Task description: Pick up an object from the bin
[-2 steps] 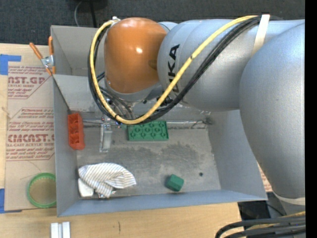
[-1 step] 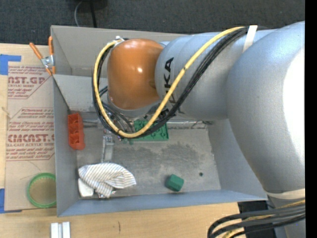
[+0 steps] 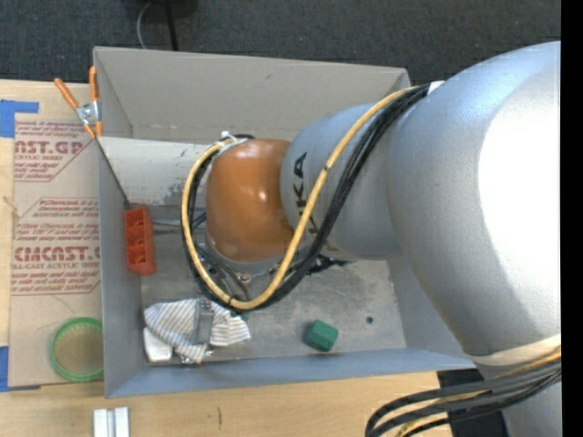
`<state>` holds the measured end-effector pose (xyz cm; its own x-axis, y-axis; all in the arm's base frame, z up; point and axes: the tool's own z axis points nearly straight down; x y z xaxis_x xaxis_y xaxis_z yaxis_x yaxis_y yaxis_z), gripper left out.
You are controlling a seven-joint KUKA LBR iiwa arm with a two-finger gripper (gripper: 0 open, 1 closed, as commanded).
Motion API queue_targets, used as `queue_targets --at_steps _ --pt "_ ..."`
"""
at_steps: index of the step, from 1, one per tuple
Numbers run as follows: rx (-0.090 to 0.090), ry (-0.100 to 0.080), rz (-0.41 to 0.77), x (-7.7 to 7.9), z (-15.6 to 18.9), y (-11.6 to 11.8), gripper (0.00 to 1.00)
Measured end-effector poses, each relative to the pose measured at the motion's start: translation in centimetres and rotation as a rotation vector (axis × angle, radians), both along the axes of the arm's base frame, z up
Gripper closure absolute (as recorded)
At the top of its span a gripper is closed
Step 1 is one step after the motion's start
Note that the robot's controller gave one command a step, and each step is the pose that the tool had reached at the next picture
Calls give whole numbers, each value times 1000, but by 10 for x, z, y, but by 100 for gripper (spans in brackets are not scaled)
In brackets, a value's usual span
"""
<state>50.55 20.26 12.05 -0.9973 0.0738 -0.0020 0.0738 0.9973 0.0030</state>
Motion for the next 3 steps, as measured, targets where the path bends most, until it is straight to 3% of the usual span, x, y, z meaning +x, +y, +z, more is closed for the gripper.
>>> queue_targets --at_steps 1,2,3 --pt "1 2 62 -8 -39 4 0" --pt "2 -2 162 -9 -49 -1 100" --pt "2 -2 162 -9 -49 -1 100"
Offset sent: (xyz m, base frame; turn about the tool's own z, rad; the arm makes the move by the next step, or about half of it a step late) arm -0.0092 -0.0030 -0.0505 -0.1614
